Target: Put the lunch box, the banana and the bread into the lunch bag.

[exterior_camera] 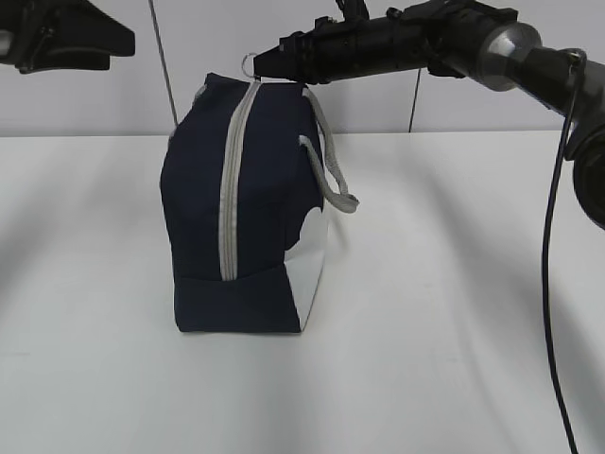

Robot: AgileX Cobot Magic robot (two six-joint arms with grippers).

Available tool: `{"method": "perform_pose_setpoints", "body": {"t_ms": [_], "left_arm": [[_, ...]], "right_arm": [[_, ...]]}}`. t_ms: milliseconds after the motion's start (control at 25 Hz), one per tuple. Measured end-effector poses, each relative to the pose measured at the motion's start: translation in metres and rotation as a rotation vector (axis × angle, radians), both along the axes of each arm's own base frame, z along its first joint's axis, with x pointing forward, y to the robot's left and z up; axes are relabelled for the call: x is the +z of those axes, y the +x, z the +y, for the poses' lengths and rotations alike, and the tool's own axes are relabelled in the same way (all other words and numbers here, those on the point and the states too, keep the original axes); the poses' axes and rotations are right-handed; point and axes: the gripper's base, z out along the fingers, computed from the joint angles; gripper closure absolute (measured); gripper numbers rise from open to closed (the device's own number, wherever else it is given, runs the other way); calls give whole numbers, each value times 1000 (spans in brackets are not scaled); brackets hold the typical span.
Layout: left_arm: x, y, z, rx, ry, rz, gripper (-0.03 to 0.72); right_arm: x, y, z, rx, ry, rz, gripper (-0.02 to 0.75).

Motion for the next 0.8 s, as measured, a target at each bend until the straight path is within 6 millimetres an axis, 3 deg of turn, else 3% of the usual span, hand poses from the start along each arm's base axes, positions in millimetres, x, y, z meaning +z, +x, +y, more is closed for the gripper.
{"method": "perform_pose_setpoints", "body": {"t_ms": [400,800], "left_arm": [[-24,63,-29,-17,-113,42,329],[-58,91,-46,3,-117,87,328]], "right_arm": [[0,0,0,4,3,7,754],[0,-1,0,4,4,9,754]]}}
